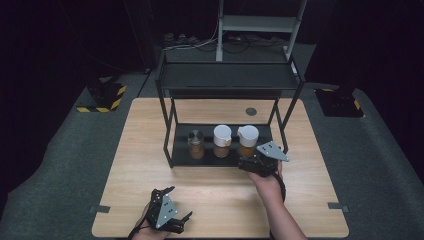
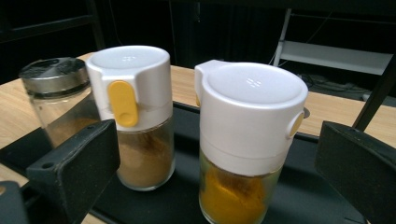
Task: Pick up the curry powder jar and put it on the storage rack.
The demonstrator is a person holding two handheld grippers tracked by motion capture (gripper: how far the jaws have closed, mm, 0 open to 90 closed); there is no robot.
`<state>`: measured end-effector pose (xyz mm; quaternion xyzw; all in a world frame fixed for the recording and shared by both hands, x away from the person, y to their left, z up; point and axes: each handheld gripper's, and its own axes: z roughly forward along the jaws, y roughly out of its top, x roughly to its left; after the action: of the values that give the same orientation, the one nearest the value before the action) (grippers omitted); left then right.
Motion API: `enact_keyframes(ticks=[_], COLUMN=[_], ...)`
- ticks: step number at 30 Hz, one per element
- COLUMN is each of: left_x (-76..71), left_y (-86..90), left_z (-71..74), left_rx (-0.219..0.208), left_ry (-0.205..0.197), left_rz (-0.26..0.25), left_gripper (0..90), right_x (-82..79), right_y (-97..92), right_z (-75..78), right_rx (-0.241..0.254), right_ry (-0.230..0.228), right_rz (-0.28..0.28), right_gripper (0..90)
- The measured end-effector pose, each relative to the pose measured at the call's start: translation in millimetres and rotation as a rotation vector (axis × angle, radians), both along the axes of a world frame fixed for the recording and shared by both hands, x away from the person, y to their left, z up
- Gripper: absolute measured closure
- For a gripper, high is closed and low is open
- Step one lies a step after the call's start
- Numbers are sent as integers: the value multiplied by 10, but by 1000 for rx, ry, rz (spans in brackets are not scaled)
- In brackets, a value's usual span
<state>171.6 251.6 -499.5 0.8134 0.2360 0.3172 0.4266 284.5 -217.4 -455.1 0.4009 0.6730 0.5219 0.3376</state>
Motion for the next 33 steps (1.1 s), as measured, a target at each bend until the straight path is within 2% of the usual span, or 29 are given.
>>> enact_keyframes(ticks=[8, 20, 33], left_x=[4, 4, -8], left_y=[-4, -15, -37], left_z=[3, 6, 6], left_rx=[-1, 5, 15], left_ry=[5, 6, 0], left_rz=[2, 3, 9], left_gripper=[11, 11, 11], right_x=[-157, -425, -762], right_y=[-53, -155, -304], right_z=[36, 57, 5], right_rx=[1, -26, -81], right_ry=[-16, -36, -63], right_rz=[9, 22, 49], right_gripper=[0, 0, 0])
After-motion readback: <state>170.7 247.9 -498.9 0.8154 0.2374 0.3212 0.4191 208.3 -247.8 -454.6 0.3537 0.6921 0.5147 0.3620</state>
